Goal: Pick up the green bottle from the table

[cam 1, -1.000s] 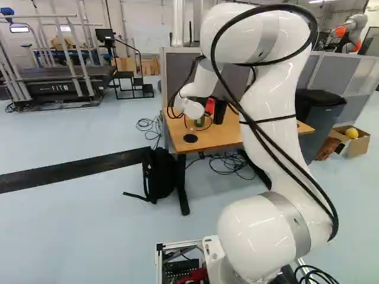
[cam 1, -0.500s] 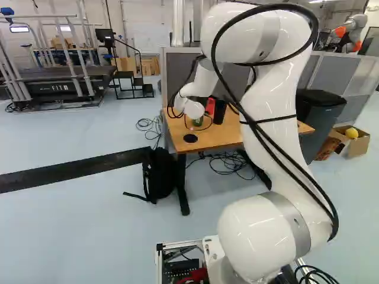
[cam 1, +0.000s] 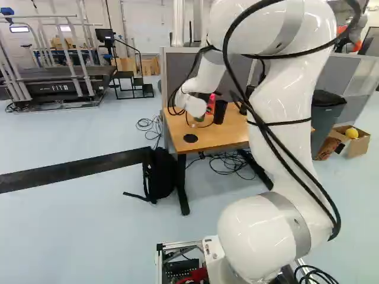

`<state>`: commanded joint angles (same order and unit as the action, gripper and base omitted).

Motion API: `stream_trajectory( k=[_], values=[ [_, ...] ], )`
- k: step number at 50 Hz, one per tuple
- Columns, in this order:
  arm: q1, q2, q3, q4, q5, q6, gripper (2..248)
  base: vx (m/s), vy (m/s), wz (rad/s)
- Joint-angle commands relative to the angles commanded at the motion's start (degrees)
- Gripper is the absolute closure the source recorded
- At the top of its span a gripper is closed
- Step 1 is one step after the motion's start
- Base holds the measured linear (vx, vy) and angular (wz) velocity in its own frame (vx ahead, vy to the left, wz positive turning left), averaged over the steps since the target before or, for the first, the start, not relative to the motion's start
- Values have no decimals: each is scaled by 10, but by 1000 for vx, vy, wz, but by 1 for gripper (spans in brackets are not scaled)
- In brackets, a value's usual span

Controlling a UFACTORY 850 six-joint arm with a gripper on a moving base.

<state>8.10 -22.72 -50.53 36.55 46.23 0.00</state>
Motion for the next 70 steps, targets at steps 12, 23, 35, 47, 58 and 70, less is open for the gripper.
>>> stream_trajectory(
  k=[12, 23, 35, 47, 58, 70],
  values=[
    [-6, 45, 38, -10, 16, 0, 137, 0, 0, 0],
    [-19, 80, 63, -29, 24, 0, 137, 0, 0, 0],
    [-36, 116, 87, -67, 25, 0, 137, 0, 0, 0],
    [-47, 159, 118, -109, 24, 0, 137, 0, 0, 0],
    [-51, 205, 150, -130, 19, 0, 137, 0, 0, 0],
    [-52, 241, 182, -133, 17, 0, 137, 0, 0, 0]
  ],
)
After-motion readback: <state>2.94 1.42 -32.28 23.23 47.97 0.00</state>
